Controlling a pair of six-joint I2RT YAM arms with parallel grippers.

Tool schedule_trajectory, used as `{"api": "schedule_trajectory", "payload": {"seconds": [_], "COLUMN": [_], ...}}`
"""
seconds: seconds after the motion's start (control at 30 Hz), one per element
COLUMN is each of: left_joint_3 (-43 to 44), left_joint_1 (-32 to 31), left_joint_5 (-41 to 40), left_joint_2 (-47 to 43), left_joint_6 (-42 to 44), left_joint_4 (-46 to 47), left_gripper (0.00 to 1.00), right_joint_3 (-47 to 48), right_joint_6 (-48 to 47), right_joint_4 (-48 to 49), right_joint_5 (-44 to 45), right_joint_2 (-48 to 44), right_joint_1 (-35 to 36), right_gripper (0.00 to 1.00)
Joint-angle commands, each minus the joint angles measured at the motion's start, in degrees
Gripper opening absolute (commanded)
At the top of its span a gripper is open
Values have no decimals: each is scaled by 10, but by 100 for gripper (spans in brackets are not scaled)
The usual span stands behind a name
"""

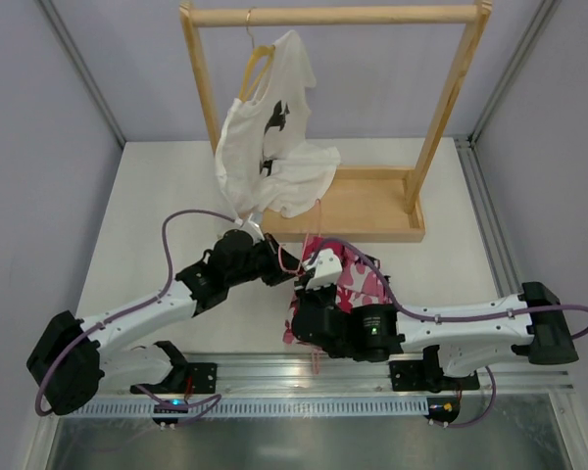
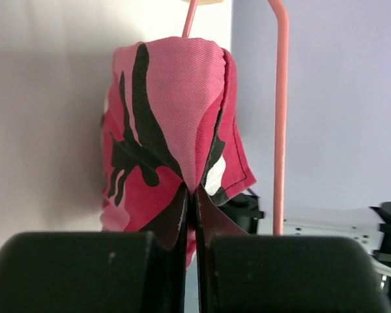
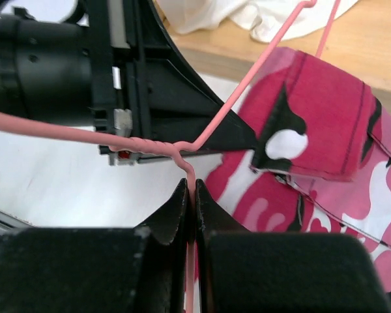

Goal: Place the trousers on the hanger
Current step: Hang the hanger with trousers onto the clothesline

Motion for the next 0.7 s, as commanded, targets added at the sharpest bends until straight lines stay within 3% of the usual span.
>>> {"api": "schedule_trajectory", "payload": {"seconds": [0.0, 0.07, 0.27, 0.43, 0.57, 0.67], "left_joint_3": [68, 120, 300, 351, 362, 390], "left_joint_1": [-22, -39, -67, -97, -102, -102], "left_joint_5": [-7, -14, -85, -149, -112, -96], "left_joint_2": [23, 43, 82, 97, 134, 147], "left_joint_6": [-57, -67, -88, -105, -121, -100], "left_joint_4": [40, 35, -110, -92, -4, -26], "left_gripper": [0, 0, 0, 0, 21, 33], "right_joint_3": [50, 65, 106, 143, 151, 156], "right_joint_6": [-48, -69, -128, -168, -176, -185], "right_joint_4": [18, 10, 14, 33, 49, 55], "right_joint_5": [47, 52, 49, 12, -2, -9], "right_joint_2": [-46, -63, -163, -202, -213, -221], "right_joint_1": [-10, -23, -52, -95, -115, -127], "right_gripper": [4, 4, 4, 4, 4, 4]}}
